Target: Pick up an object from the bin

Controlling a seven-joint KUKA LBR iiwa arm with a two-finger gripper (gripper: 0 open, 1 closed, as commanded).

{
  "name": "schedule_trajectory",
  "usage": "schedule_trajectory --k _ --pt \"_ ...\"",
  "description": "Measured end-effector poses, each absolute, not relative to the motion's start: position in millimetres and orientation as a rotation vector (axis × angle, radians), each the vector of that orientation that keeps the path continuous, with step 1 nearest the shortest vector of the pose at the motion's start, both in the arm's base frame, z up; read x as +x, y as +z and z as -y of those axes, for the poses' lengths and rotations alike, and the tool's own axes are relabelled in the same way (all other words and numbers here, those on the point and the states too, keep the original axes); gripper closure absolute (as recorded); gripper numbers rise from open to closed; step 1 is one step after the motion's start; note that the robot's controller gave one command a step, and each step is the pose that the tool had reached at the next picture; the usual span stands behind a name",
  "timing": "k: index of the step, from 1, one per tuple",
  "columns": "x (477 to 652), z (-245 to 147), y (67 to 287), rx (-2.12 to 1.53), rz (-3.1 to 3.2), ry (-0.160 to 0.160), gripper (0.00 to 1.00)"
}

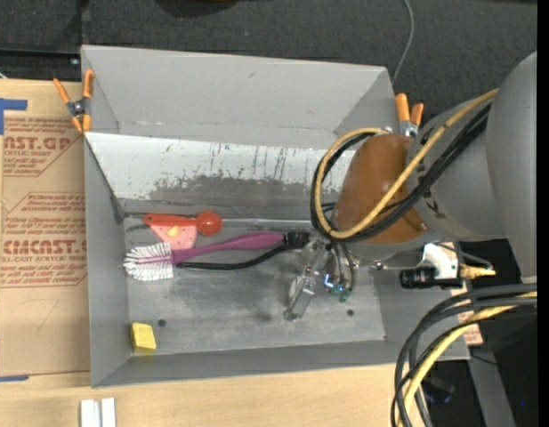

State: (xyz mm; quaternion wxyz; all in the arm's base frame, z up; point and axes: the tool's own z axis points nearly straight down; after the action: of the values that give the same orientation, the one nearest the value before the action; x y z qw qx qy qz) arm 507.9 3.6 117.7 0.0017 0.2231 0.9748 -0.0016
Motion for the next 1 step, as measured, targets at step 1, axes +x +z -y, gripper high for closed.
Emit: schedule_trajectory --k 1 --pt "490.0 21.7 87.5 0.053 -3.141 -0.002 0.00"
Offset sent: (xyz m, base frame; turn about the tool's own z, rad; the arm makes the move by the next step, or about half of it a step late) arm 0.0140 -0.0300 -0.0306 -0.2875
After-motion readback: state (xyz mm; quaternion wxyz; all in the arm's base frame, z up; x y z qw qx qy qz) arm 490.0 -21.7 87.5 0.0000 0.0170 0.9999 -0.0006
